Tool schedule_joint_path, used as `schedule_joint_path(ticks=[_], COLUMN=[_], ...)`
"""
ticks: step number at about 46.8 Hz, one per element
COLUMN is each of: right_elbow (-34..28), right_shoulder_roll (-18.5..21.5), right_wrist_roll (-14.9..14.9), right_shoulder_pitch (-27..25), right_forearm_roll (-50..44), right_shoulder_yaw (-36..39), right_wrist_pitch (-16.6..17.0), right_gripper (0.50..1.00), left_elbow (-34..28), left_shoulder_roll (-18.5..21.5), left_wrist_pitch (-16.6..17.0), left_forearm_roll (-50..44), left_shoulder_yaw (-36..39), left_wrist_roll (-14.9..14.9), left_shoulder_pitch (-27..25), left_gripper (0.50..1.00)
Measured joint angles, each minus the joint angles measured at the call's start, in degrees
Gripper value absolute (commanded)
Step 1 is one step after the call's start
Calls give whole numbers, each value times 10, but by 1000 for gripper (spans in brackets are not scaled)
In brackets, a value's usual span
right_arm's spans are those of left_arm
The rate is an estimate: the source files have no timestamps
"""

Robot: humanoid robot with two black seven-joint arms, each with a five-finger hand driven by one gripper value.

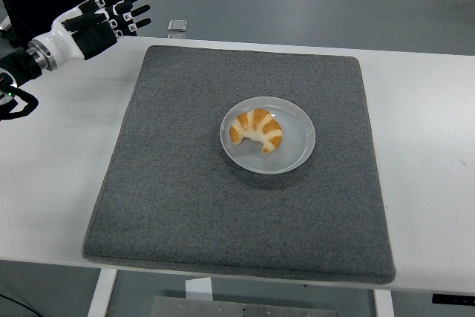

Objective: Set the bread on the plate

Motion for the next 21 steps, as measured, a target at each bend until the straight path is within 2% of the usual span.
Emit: schedule_joint_path(ticks=[21], right_elbow=[23], right_shoulder_roll=[0], right_wrist_roll=[2], right_shoulder_pitch=[-2], right_forearm_roll=[5], right_shoulder_yaw=[0], right_wrist_pitch=[6], right_gripper=[952], left_elbow=[-2], left_shoulder_roll=[0], left_wrist_pitch=[0], left_forearm_roll=[-2], left_shoulder_yaw=[-14], left_wrist_roll=[0], left_shoulder_pitch=[1], left_gripper=[999])
